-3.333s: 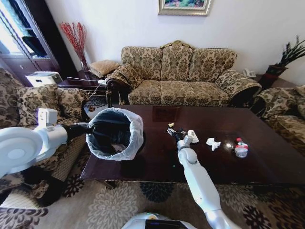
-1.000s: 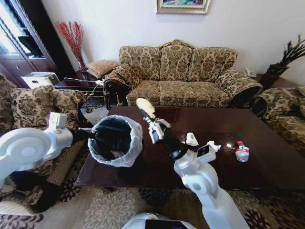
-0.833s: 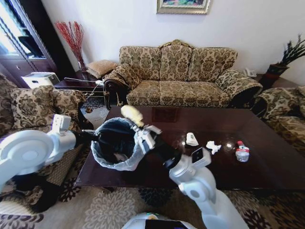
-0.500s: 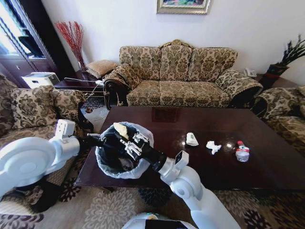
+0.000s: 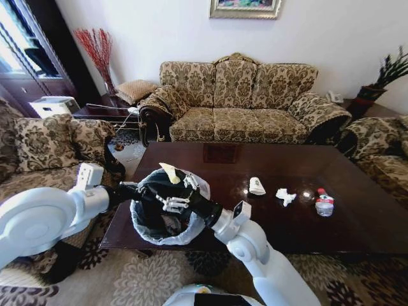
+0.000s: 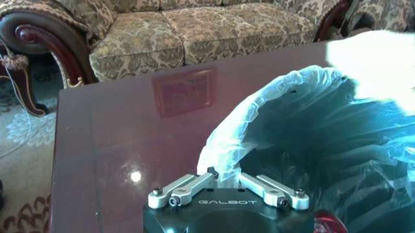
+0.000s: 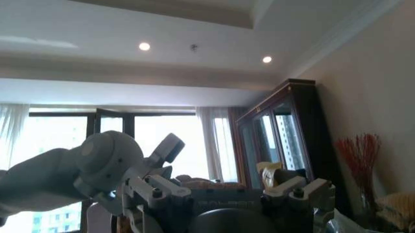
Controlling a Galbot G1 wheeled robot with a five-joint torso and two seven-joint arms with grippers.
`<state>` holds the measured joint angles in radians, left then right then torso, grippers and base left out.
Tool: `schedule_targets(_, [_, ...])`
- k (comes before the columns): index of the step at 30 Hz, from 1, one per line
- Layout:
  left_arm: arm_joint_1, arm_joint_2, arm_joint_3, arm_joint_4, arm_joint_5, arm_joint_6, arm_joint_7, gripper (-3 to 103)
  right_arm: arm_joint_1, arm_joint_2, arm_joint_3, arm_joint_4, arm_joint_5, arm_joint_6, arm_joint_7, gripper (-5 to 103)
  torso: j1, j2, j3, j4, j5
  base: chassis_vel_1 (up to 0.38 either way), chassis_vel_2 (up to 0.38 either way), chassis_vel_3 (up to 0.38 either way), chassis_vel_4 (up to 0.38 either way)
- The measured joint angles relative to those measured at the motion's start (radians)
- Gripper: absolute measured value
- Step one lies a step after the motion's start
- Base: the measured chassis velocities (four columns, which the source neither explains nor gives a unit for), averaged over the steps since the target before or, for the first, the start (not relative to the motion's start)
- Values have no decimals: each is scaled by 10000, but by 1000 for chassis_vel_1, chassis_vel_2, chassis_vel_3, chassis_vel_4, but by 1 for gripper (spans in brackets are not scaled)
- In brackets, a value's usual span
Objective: Move to the front of the table and place the trash on the table into the trash bin.
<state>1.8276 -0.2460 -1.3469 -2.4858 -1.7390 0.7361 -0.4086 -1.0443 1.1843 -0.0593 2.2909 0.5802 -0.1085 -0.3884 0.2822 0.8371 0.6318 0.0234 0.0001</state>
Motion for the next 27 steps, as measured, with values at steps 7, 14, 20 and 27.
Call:
schedule_targets(7, [137, 978, 266, 690, 33, 0, -205, 0, 149, -1171, 810, 945, 425, -107, -363, 100, 1, 0, 1, -4, -2, 0, 0, 0, 0])
schedule_targets(14, [287, 1678, 349, 901, -40, -4, -293, 0, 141, -1280, 872, 830, -124, 159, -1186, 100, 0, 0, 0, 2, -1, 0, 0, 0, 0])
schedule_targets(20, [15, 2190, 363, 743, -567, -11, -548, 0, 716, -1626, 895, 474, -1343, -12, -1977, 100, 1, -1, 1, 1, 1, 0, 0, 0, 0])
schedule_targets(27, [-128, 2320, 365, 312, -945, -13, -780, 0, 1507, -2292, 862, 533, -2588, -97, -2269, 100, 1, -1, 0, 3, -2, 0, 0, 0, 0])
